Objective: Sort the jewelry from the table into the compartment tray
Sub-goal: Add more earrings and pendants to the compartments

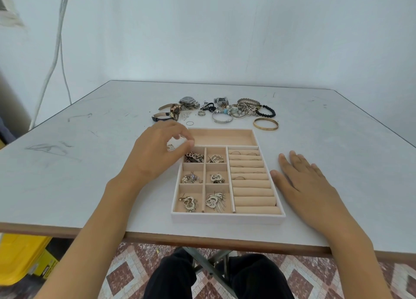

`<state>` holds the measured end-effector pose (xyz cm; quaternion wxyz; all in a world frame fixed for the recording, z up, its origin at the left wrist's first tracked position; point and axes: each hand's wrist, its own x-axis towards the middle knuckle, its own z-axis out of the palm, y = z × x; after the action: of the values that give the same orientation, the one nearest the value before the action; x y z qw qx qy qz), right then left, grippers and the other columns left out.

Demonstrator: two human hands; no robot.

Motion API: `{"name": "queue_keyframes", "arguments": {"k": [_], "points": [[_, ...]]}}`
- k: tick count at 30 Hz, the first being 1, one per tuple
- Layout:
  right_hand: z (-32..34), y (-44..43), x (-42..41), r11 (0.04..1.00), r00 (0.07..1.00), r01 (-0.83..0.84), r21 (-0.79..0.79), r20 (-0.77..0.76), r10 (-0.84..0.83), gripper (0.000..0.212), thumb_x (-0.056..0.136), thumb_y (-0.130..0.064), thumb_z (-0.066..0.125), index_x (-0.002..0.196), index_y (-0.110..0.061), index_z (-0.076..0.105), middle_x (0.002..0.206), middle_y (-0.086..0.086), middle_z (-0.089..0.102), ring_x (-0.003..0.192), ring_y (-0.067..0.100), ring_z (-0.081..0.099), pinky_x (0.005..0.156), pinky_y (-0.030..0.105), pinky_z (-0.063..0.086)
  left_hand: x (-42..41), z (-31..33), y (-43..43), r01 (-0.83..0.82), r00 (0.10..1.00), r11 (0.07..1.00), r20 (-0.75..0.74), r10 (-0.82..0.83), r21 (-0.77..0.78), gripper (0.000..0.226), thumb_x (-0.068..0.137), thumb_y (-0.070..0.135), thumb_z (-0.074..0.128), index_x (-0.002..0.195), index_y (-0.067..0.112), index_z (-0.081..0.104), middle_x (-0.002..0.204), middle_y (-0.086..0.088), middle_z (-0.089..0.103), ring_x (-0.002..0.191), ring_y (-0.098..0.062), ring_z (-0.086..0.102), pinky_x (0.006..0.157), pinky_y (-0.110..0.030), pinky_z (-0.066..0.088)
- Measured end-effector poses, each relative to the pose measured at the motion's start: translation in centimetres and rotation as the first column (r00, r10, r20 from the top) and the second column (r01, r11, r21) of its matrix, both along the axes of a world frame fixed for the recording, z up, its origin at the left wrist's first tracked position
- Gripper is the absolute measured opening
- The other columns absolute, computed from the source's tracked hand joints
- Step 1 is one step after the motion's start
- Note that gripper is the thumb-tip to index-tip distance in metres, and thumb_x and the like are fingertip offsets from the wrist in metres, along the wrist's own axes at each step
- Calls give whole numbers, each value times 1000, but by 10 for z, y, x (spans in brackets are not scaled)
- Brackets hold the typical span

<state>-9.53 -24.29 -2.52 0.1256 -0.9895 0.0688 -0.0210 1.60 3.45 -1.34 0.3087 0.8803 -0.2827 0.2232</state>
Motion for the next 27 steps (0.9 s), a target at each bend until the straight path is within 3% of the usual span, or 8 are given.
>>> {"name": "queue_keyframes", "arguments": {"k": [5, 10, 15, 19, 23, 27], "points": [[0, 0, -1, 1000, 1000, -3, -2, -3, 3, 60, 98, -50, 14, 153, -26, 1, 160, -2, -6, 147, 10, -8, 118, 29, -6, 7, 0, 7, -171, 985, 982, -48, 168, -75, 8, 86, 36, 56, 90, 34, 62, 96, 17, 64, 87, -8, 58, 72, -31, 45], [5, 2, 0, 1000, 1000, -4, -22, -14, 3, 61, 99, -49, 15, 153, -25, 4, 161, -1, -3, 147, 11, -5, 119, 30, -2, 23, 4, 3, -279, 954, 960, -111, 278, 7, 16, 91, 22, 55, 95, 32, 65, 90, 20, 60, 89, -10, 59, 69, -28, 37], [30, 4, 0, 997, 993, -8, -78, -117, -1, 61, 99, -52, 22, 152, -23, 15, 160, -2, 9, 147, 14, 10, 115, 33, 20, 55, 15, -5, -336, 929, 940, -138, 342, 67, 20, 92, 20, 53, 102, 29, 67, 101, 11, 67, 94, -15, 60, 72, -27, 37], [57, -1, 13, 995, 974, -26, -91, -228, 5, 46, 98, -49, 33, 132, -22, 48, 138, 0, 45, 127, 20, 41, 99, 37, 37, 74, 14, -18, -310, 934, 943, -145, 326, 119, 20, 94, 23, 53, 107, 26, 67, 104, 5, 66, 100, -17, 58, 74, -27, 36], [78, -10, 39, 998, 965, -42, -44, -260, 29, 33, 92, -53, 47, 118, -37, 59, 125, -2, 55, 117, 21, 51, 98, 37, 40, 85, 3, -25, -277, 946, 944, -119, 301, 181, 19, 94, 27, 54, 108, 26, 67, 108, 7, 66, 104, -19, 55, 78, -30, 39], [93, -13, 84, 997, 986, -70, 13, -153, 71, 16, 86, -46, 59, 91, -32, 66, 96, -2, 67, 92, 19, 66, 94, 40, 47, 89, -1, -26, -264, 956, 899, -32, 292, 350, 24, 96, 25, 50, 113, 27, 66, 111, 4, 66, 111, -23, 51, 86, -36, 39]]}}
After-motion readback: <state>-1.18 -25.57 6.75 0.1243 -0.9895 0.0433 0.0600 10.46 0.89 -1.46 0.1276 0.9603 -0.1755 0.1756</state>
